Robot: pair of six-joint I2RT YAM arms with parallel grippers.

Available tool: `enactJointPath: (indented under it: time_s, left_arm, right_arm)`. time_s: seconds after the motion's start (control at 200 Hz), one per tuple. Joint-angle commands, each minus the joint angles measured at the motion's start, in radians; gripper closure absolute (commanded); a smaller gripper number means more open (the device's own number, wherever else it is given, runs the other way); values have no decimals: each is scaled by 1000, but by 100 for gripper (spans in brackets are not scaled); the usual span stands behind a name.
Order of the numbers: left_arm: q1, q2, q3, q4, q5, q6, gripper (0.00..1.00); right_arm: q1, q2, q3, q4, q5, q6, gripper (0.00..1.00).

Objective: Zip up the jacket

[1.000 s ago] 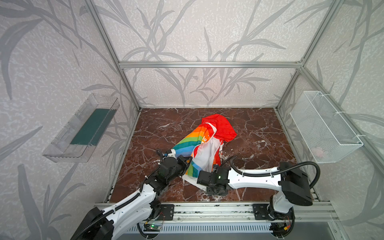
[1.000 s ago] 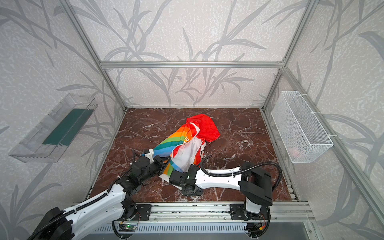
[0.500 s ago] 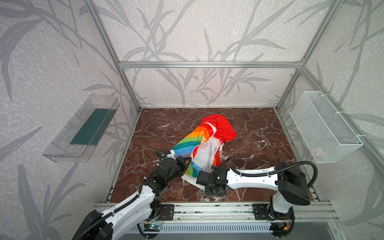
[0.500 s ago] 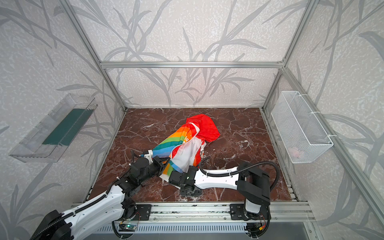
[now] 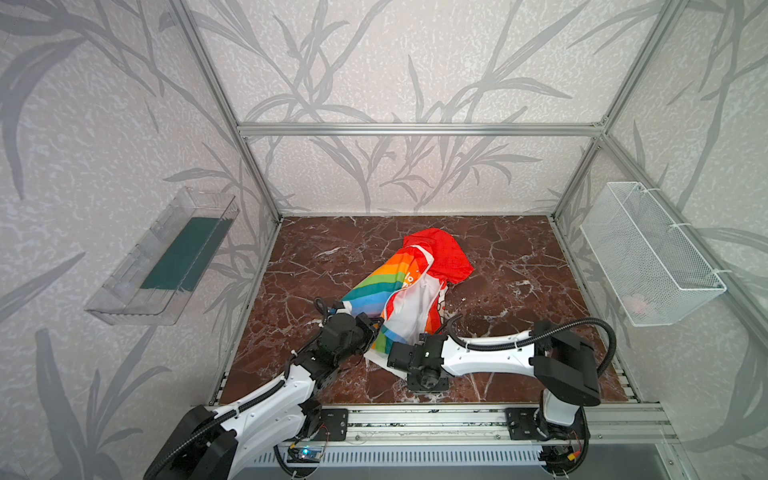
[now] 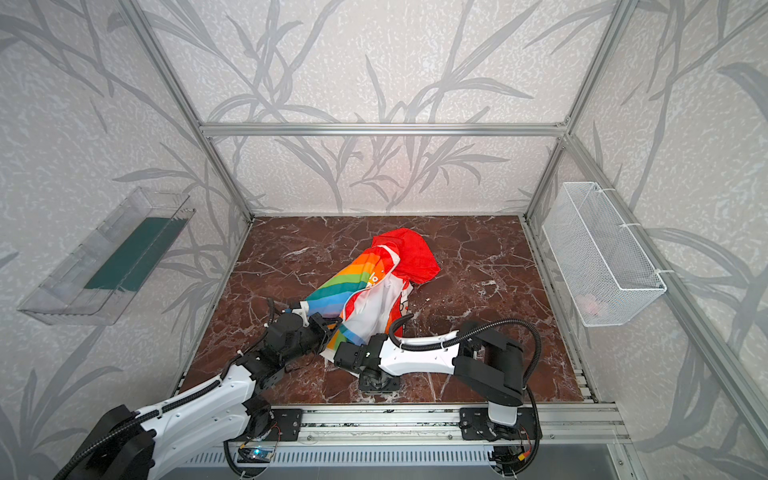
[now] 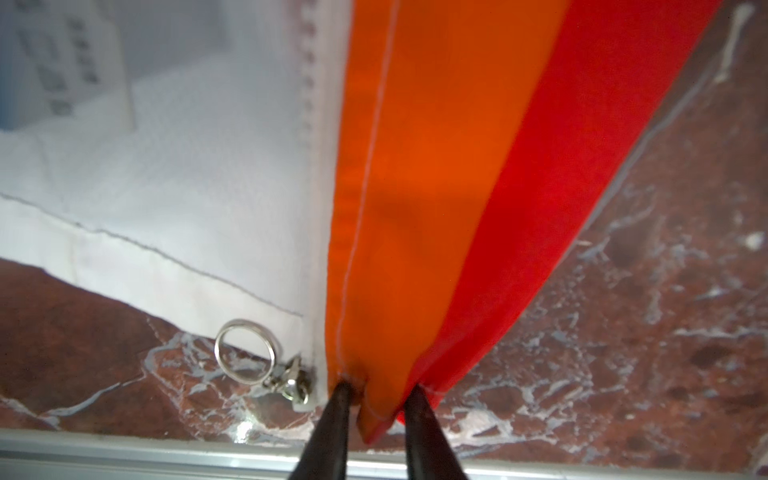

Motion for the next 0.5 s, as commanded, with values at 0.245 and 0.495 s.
enactJointPath:
  time_s: [0.245, 0.495]
  left_arm:
    - [7, 20, 43, 11, 35, 5, 100]
    - [8, 175, 132, 58, 87, 50, 100]
  right_arm:
    - [2, -87, -48, -19, 54, 6, 100]
    - [-28, -344, -184, 95, 155, -109, 100]
